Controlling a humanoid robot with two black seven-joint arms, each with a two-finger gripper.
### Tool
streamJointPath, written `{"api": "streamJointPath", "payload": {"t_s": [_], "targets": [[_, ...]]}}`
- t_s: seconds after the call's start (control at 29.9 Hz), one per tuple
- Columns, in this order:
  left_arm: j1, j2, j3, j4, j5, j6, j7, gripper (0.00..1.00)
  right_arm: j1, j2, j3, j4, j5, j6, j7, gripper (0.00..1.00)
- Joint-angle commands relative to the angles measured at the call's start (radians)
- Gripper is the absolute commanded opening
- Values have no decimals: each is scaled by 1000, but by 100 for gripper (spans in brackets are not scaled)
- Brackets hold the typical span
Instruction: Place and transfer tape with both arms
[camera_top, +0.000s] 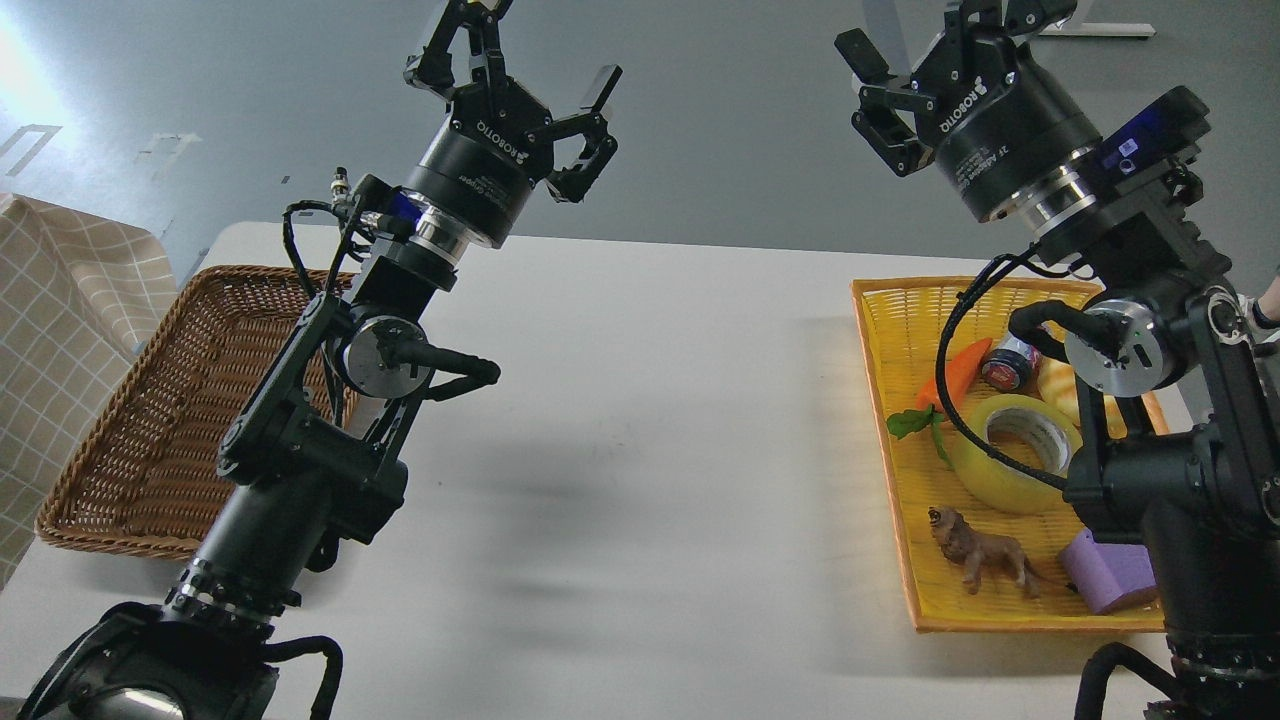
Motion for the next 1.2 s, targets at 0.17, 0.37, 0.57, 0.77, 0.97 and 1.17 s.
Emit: {"api": "streamJointPath", "payload": {"t_s": [0.17,0.37,0.57,0.77,0.97,1.17], "targets": [[24,0,0,-27,0,2,0,98,-6,0,-20,18,0,0,0,100],[24,0,-9,-27,2,3,0,98,-12,0,-22,22,0,0,0,100],[28,0,-12,-27,2,6,0,98,-13,0,-43,28,0,-1,0,100],[33,0,-17,-28,2,6,0,98,-13,0,-51,45,0,-1,0,100],[31,0,-17,-29,2,6,0,98,-12,0,-51,44,2,0,0,100],[33,0,-17,-28,2,6,0,98,-13,0,-51,44,2,0,0,100]]}}
